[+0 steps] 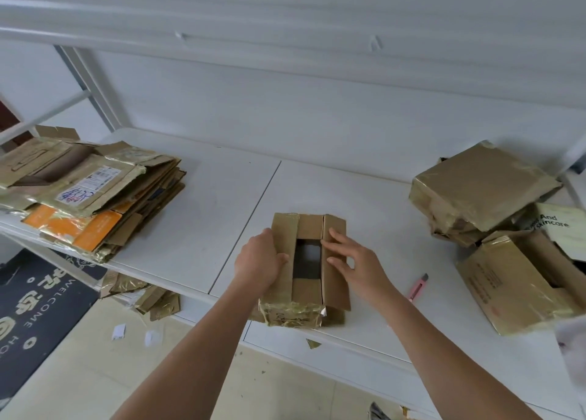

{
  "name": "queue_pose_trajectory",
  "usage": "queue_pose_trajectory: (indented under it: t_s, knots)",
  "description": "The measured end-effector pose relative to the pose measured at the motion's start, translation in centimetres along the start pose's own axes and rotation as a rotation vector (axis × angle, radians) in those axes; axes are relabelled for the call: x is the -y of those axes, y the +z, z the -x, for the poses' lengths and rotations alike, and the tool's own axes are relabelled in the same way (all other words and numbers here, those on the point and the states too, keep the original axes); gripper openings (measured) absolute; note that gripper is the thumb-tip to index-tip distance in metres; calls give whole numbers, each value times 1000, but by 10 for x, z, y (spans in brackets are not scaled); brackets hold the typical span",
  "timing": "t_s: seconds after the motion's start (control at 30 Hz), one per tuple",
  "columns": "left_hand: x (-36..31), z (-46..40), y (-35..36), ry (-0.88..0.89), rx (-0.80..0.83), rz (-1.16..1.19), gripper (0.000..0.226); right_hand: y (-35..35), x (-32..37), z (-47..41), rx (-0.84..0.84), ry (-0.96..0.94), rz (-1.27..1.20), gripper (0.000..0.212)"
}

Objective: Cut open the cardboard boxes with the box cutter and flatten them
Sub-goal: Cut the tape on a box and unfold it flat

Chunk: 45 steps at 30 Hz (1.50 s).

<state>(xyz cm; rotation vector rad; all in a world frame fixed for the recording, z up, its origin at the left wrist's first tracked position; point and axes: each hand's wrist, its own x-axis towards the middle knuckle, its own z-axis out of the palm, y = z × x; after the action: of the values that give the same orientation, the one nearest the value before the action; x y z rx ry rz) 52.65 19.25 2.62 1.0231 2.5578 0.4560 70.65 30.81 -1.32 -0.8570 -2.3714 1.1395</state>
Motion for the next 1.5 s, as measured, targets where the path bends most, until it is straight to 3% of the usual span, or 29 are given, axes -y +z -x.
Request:
queue_pose_trajectory:
  t_s: [0.07, 0.2, 0.4, 0.6, 0.77, 0.87, 0.93, 1.07, 1.17, 1.23, 1.27, 1.33, 1.4, 1.5]
  knots:
    - [-7, 3, -1, 14, 13, -106, 40, 0, -2, 1, 47, 6, -25, 40]
    - [-19, 12, 7, -2, 36, -184, 68, -6, -4, -3, 110, 21, -18, 43]
    - [-3, 6, -2, -5, 87, 66, 38, -10, -1, -9, 118, 27, -39, 44]
    - [7, 4, -8, -1, 131, 193, 60, -11, 3, -14, 122, 42, -32, 46]
    - [14, 5, -29, -73, 339, 566, 17, -11, 3, -11, 156, 102, -93, 49]
    - [23, 9, -38, -118, 331, 656, 16, -10, 4, -7, 159, 98, -103, 50]
    - [30, 9, -39, -178, 319, 700, 11, -11, 10, -10, 140, 86, -19, 46]
    - [30, 6, -41, -180, 334, 711, 26, -11, 30, -26, -1, 13, 373, 32]
    - [21, 3, -45, -94, 316, 590, 15, -8, 44, -42, -28, -69, 514, 58]
    - [15, 1, -50, -41, 296, 554, 4, -8, 50, -49, 7, -69, 659, 77]
    - [12, 0, -53, -17, 281, 552, 3, -9, 52, -51, -8, -63, 712, 77]
    - [9, -2, -59, 34, 211, 499, 6, -13, 54, -53, -108, -70, 747, 58]
    - [8, -6, -65, 53, 14, 359, 14, -21, 55, -53, -194, -32, 665, 36]
    - [8, -9, -74, -29, -350, 280, 53, -33, 54, -57, -185, 100, 431, 20]
